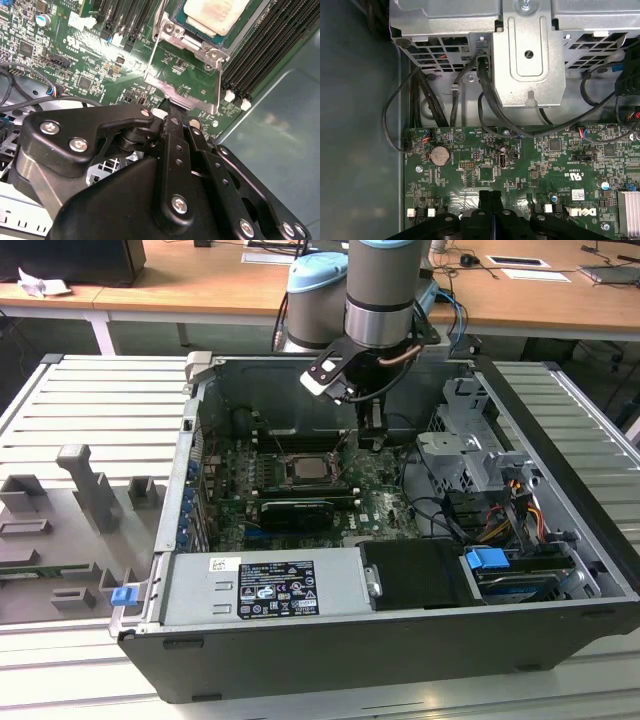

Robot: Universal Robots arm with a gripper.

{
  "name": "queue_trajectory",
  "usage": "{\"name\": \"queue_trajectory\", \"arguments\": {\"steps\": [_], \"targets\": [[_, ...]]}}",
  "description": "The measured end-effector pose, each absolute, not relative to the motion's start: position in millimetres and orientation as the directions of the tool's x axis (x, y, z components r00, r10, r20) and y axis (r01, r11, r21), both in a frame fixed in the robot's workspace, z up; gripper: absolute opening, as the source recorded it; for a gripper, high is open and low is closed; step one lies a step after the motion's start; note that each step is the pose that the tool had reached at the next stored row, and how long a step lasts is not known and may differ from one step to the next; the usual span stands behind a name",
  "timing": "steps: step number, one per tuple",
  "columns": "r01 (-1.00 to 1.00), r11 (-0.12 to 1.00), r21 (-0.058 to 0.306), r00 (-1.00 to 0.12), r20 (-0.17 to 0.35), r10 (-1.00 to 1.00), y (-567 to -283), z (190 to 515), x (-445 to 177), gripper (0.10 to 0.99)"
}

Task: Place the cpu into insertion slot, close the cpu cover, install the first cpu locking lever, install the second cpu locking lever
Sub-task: 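Close the cpu cover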

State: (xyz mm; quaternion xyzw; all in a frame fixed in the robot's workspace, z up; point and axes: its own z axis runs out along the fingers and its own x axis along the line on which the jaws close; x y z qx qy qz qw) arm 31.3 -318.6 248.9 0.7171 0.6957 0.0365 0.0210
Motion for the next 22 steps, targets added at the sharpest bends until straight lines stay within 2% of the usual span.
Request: {"name": "queue_trajectory", "arguments": {"steps": [22], "targets": [[0.996, -0.031, 0.081, 0.029, 0.023, 0.999, -319, 249, 18, 0.106]]}}
